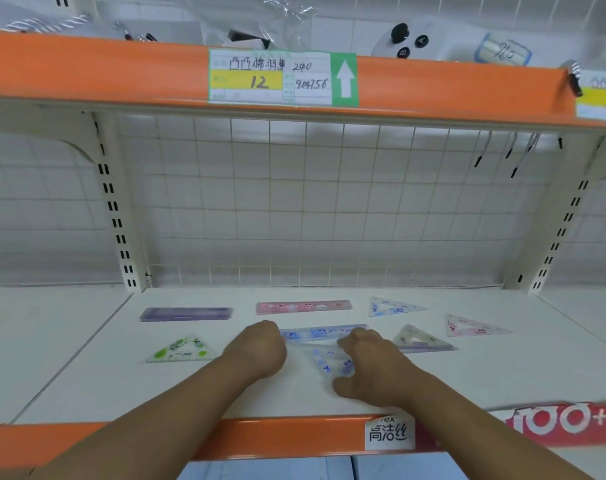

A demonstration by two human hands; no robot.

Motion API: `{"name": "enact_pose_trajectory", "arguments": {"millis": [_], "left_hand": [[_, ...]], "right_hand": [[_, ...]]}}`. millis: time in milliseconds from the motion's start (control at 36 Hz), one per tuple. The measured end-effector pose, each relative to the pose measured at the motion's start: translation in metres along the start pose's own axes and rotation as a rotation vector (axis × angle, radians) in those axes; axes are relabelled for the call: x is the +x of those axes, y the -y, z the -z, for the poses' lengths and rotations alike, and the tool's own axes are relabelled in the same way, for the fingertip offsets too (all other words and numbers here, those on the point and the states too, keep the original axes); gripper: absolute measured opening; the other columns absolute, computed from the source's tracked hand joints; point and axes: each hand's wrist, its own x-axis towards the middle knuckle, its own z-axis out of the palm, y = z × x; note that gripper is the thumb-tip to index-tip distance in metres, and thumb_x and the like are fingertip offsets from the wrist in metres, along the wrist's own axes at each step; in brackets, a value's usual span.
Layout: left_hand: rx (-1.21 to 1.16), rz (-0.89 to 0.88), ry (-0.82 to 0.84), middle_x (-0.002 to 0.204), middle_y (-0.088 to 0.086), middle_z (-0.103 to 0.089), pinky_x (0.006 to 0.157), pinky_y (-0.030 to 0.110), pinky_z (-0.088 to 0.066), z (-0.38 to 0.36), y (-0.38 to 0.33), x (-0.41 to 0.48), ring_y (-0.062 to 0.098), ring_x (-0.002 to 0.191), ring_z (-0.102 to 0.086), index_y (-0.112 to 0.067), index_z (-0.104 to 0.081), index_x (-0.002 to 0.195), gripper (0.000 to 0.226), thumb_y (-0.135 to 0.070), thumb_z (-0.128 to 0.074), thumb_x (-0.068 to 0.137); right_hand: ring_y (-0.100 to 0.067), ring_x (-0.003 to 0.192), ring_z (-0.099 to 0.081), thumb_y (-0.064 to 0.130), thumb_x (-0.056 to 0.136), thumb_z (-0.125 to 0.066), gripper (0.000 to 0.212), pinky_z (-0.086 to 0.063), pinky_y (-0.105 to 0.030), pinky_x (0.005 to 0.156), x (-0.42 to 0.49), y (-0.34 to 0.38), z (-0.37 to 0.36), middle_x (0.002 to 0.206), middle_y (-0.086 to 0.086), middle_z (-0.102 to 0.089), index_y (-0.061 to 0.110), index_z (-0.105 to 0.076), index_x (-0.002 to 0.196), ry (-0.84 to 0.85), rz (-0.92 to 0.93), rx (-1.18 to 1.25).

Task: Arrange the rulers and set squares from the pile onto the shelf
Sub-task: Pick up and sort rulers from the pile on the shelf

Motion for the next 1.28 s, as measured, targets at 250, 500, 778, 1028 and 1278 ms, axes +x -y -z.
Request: {"name": "enact_pose_trajectory", "arguments": {"millis": [250, 500, 778, 1028, 1278], "left_hand": [[0.046, 0.022, -0.013, 0.113, 0.008, -0.060, 0.073, 0.025, -0.038, 0.004, 0.013, 0.001, 0.019, 0.085, -0.049, -0.010, -0.055, 0.106, 0.021, -0.019, -0.037, 0.099], [0.070, 0.011, 0.000, 0.108, 0.009, -0.061, 0.071, 0.025, -0.039, 0.004, 0.012, -0.003, 0.024, 0.092, -0.057, -0.011, -0.054, 0.094, 0.020, -0.022, -0.038, 0.098], [-0.649, 0.081, 0.252, 0.073, 0.007, -0.064, 0.051, 0.018, -0.037, -0.004, -0.019, -0.022, 0.009, 0.045, -0.053, -0.011, -0.058, 0.082, 0.017, -0.018, -0.051, 0.097], [0.082, -0.170, 0.157, 0.114, 0.018, -0.057, 0.083, 0.033, -0.041, 0.010, -0.003, -0.014, 0.023, 0.089, -0.047, 0.001, -0.055, 0.113, 0.026, -0.005, -0.033, 0.099], [0.293, -0.332, 0.317, 0.113, 0.014, -0.054, 0.086, 0.030, -0.038, 0.029, -0.006, -0.006, 0.019, 0.091, -0.044, -0.007, -0.051, 0.121, 0.035, -0.027, -0.028, 0.105]], "right_hand": [[-0.018, 0.131, -0.037, 0.046, 0.084, -0.060, 0.072, -0.030, -0.033, 0.110, 0.009, 0.002, -0.010, 0.143, 0.001, -0.040, 0.020, -0.032, 0.145, 0.054, 0.034, 0.081], [-0.020, 0.116, -0.047, 0.046, 0.080, -0.064, 0.060, -0.041, -0.031, 0.098, 0.014, 0.002, -0.010, 0.123, -0.004, -0.049, 0.016, -0.049, 0.130, -0.010, 0.025, 0.125], [-0.017, 0.087, -0.050, 0.051, 0.073, -0.061, 0.029, -0.042, -0.026, 0.067, 0.021, 0.020, -0.022, 0.088, -0.004, -0.053, 0.025, -0.047, 0.075, -0.172, -0.023, 0.341], [-0.027, 0.121, -0.046, 0.017, 0.092, -0.053, 0.051, -0.042, -0.036, 0.097, 0.008, 0.004, 0.007, 0.138, -0.006, -0.044, 0.020, -0.038, 0.141, -0.371, 0.237, -0.142], [-0.023, 0.076, -0.063, 0.022, 0.052, -0.090, 0.076, -0.054, -0.033, 0.057, 0.012, 0.000, 0.002, 0.102, -0.004, -0.065, 0.017, -0.058, 0.120, -0.327, 0.507, -0.304]]}}
